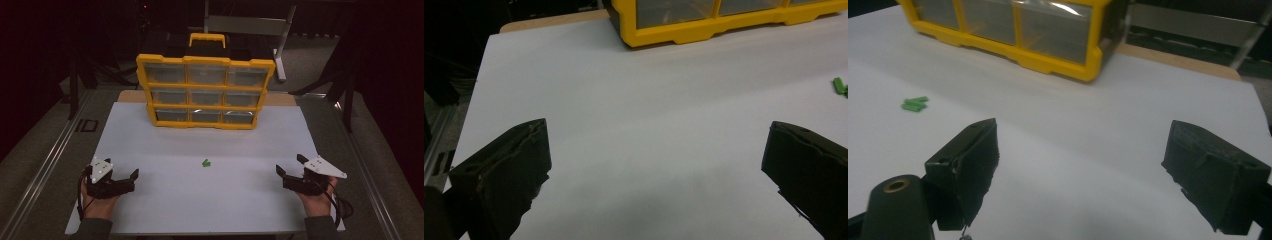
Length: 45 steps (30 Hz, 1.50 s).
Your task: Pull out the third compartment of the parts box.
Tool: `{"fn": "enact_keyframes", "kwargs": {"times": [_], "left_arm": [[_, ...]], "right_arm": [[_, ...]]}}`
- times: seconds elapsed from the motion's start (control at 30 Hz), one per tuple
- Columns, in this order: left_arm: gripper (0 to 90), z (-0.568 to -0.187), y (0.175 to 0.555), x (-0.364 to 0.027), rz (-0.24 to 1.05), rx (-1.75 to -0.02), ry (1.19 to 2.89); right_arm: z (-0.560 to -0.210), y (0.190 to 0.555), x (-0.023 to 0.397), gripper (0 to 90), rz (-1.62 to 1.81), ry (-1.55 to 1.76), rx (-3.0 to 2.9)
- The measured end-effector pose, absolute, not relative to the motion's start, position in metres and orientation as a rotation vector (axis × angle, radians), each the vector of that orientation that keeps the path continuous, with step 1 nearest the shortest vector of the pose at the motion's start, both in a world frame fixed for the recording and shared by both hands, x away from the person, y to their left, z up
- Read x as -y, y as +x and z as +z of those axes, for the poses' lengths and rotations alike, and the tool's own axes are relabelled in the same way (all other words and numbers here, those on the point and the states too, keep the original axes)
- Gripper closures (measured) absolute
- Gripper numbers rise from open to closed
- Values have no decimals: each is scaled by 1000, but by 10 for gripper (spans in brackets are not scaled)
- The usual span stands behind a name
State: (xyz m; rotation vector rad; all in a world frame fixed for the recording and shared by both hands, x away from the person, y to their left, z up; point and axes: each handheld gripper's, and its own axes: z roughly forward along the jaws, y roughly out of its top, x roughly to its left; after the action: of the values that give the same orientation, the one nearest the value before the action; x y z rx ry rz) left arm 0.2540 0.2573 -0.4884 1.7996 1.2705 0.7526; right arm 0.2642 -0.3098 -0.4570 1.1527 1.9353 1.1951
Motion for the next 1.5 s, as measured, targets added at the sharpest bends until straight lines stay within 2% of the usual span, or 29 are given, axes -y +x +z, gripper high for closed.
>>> {"fn": "enact_keyframes", "kwargs": {"times": [0.87,1.5], "left_arm": [[0,-489,255,-257,742,-1273,1794],[0,-490,255,-257,731,-1268,1801]], "right_arm": [[-353,318,281,154,1055,819,-1999],[-320,363,237,169,1066,740,-1953]]}}
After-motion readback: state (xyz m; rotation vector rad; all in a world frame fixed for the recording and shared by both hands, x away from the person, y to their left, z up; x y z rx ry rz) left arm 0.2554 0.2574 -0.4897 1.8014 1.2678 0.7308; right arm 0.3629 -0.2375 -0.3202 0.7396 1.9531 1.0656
